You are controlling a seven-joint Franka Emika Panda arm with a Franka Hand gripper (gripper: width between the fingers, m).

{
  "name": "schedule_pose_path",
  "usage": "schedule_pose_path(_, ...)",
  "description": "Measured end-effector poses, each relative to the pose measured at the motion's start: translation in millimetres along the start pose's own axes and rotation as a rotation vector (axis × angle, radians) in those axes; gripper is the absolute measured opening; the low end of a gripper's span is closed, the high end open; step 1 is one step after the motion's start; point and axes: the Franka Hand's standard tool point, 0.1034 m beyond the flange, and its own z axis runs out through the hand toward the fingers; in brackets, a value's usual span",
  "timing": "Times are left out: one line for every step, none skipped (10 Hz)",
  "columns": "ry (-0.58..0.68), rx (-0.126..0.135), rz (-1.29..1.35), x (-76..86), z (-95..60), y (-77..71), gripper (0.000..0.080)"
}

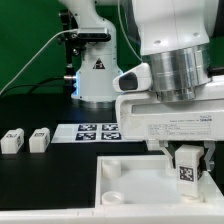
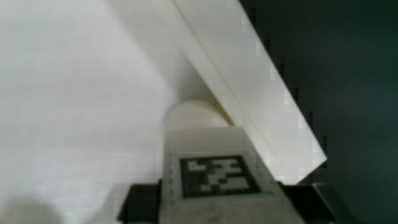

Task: Assemble one leg

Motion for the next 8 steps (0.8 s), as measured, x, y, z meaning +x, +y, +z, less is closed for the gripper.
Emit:
schedule_pose_path(-0.004,0.005,0.099,-0.3,0.1,-0.2,0.0296)
schedule_pose_path(-0.011,0.012,0.277,-1.4,0.9,-0.8,0.0296)
schedule_pose_path(-0.016,0.016,0.461,-4.1,2.0,-3.0,0.0296)
schedule_pose_path(-0.029,0.024,0.636,-5.5,2.7,-4.6,0.0296)
schedule_pose_path(-0.044,0.034,0.770,-5.3,3.1,-5.3,0.0296)
schedule_pose_path(-0.051,0.040,0.830,-5.4,3.2,-5.5,0.0296)
schedule_pose_path(-0.053,0.039,0.861,-6.8,3.5,-6.6,0.0392)
schedule_pose_path(-0.052,0.040,0.829,-7.0,3.5,-6.6,0.0392)
